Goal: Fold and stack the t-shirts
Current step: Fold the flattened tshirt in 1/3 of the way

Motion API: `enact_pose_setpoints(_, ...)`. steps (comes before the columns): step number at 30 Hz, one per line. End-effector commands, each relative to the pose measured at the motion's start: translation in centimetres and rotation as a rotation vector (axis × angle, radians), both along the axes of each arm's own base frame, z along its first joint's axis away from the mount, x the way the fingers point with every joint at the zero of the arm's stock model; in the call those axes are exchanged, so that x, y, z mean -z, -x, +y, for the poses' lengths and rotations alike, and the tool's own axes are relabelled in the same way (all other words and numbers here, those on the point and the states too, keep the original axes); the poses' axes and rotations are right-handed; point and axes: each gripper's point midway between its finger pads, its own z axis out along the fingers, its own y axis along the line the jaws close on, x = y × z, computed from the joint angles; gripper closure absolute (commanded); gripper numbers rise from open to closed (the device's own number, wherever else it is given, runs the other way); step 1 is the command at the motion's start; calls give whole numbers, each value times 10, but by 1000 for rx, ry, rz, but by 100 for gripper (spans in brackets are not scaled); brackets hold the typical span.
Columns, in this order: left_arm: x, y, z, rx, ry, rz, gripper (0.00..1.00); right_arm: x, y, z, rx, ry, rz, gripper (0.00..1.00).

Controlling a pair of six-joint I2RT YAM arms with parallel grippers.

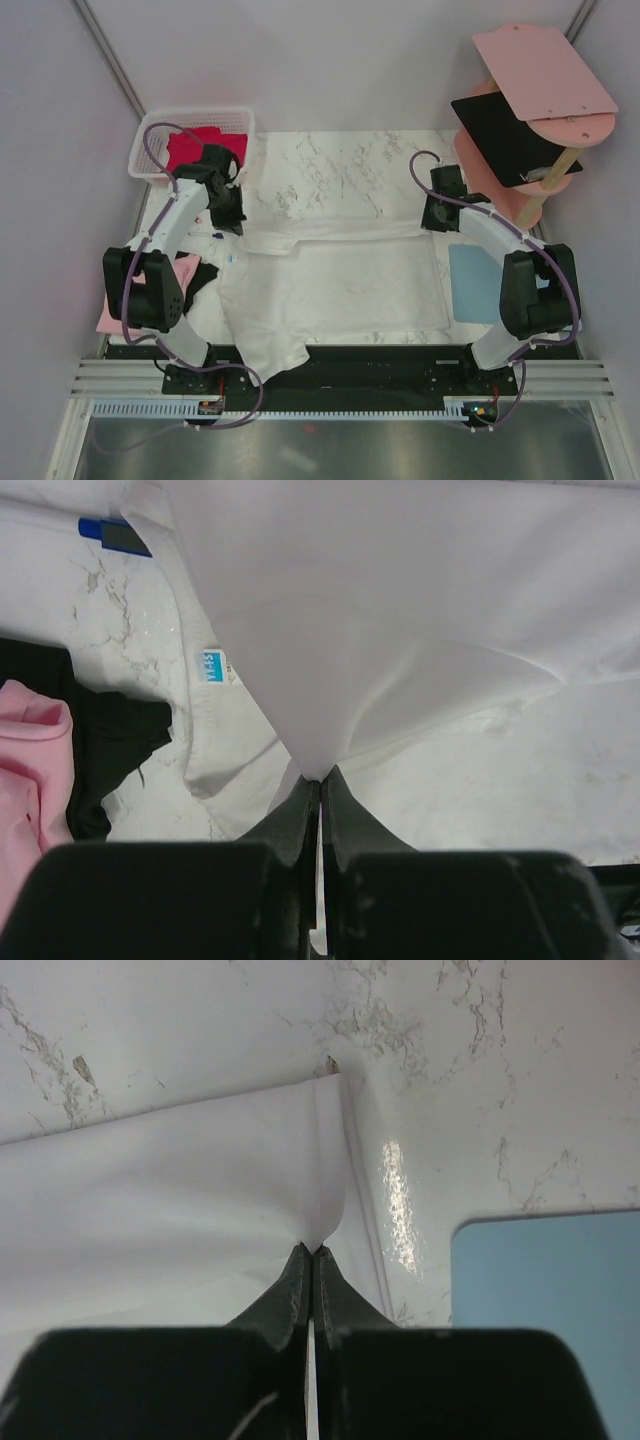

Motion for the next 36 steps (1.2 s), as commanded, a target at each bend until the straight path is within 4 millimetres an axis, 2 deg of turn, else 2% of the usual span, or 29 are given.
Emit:
enact_pose_setpoints(1, -18, 18, -1, 48, 23, -21, 98, 11, 11, -4, -10, 19, 49, 100)
enact_pose_setpoints(6, -17, 41, -1, 57, 40, 4, 98, 26, 21, -9, 0, 39, 101, 100)
enact_pose_setpoints(8, -9, 50, 3, 51, 22, 27, 98, 36, 25, -9, 3, 38, 140, 100)
enact_pose_setpoints(13, 5, 68, -5, 58, 61, 87, 98, 55, 30, -6, -2, 33, 213, 100)
enact_pose_setpoints(16, 9, 80, -5, 56, 59, 123, 98, 57, 32, -4, -10, 28, 221, 86)
enact_pose_setpoints(17, 9, 83, -5, 51, 54, 131, 79, 54, 32, -2, -19, 20, 216, 63)
enact_pose_setpoints(19, 5, 86, 0, 37, 27, 126, 46, 51, 33, -2, -27, 15, 210, 37)
enact_pose_setpoints(20, 3, 85, 6, 19, -4, 113, 4, 48, 33, -2, -29, 14, 203, 18)
enact_pose_setpoints(22, -6, 78, 9, 10, -19, 69, 0, 34, 31, -1, -32, 8, 161, 4)
enact_pose_setpoints(23, -8, 76, 9, 6, -18, 61, 0, 28, 30, -1, -34, 6, 146, 2)
enact_pose_setpoints(27, -11, 55, -2, 27, 25, 22, 0, 3, 22, 4, -63, -11, 70, 2)
enact_pose_setpoints(29, -1, 42, -8, 41, 37, 39, 0, -3, 16, 6, -74, -11, 52, 2)
enact_pose_setpoints(31, 5, 29, -10, 48, 39, 39, 8, -3, 13, 8, -88, -6, 51, 2)
enact_pose_setpoints(33, 21, 20, -13, 56, 40, 81, 57, 0, 11, 9, -90, -1, 61, 2)
enact_pose_setpoints(34, 21, 12, -13, 52, 37, 77, 88, 3, 10, 10, -92, 0, 66, 5)
enact_pose_setpoints(35, 33, 10, -14, 52, 28, 111, 98, 5, 8, 11, -99, -4, 67, 16)
enact_pose_setpoints(36, 36, 7, -14, 54, 21, 118, 98, 7, 7, 14, -109, -10, 71, 33)
